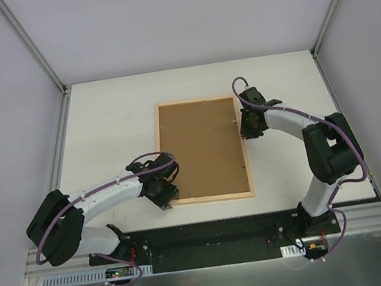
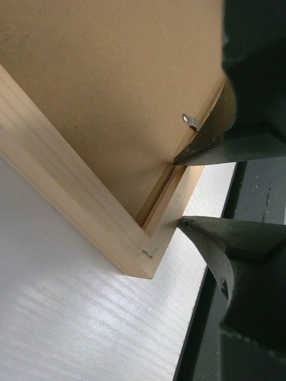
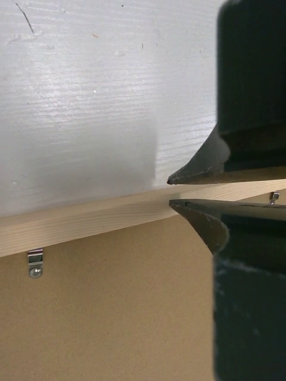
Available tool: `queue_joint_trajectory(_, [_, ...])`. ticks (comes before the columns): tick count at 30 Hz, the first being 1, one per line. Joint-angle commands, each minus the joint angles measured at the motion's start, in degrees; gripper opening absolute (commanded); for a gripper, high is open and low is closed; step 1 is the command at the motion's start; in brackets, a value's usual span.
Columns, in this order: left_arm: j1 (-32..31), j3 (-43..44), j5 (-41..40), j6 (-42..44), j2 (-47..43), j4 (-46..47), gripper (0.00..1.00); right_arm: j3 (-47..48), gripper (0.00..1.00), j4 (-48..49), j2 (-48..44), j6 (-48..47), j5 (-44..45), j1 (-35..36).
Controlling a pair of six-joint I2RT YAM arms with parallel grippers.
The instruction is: Put the photo into the frame
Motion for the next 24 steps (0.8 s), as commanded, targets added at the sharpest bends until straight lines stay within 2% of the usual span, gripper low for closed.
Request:
queue_joint_trajectory(1, [4.64, 0.59, -2.43, 3.29, 2.06, -0.49, 0.15, -0.38, 0.24, -4.23, -1.26, -0.19, -1.06, 0.98])
queue_joint_trajectory(5, [13.33, 0.06, -1.55, 13.48, 1.27, 2.67, 0.02, 0.14, 0.44, -4.93, -3.99, -1.77, -0.97, 0.98])
queue_joint_trajectory(8, [19.49, 0.94, -0.5, 22.09, 1.62, 5.22, 0.0, 1.2, 0.53, -5.81, -5.74, -2.91, -0.62, 0.89])
queue_joint_trajectory(13, [27.41, 3.49, 0.46, 34.4, 4.08, 10.66, 0.0, 3.04, 0.62, -6.43, -6.98, -4.49, 0.87, 0.63])
queue_joint_trajectory(17, [33.38, 7.34, 4.94, 48.09, 9.6, 20.68, 0.0, 4.45, 0.68, -6.43, -6.19, -6.34, 1.05, 0.72])
queue_joint_trajectory(21, [37.52, 14.47, 12.05, 58.83, 17.69, 21.04, 0.0, 4.71, 0.73, -6.26, -5.66, -8.54, 1.84, 0.63])
queue_joint_trajectory(24, [39.72, 18.25, 14.79, 66.56, 20.25, 21.83, 0.0, 5.24, 0.74, -6.25, -4.7, -10.38, 2.19, 0.63])
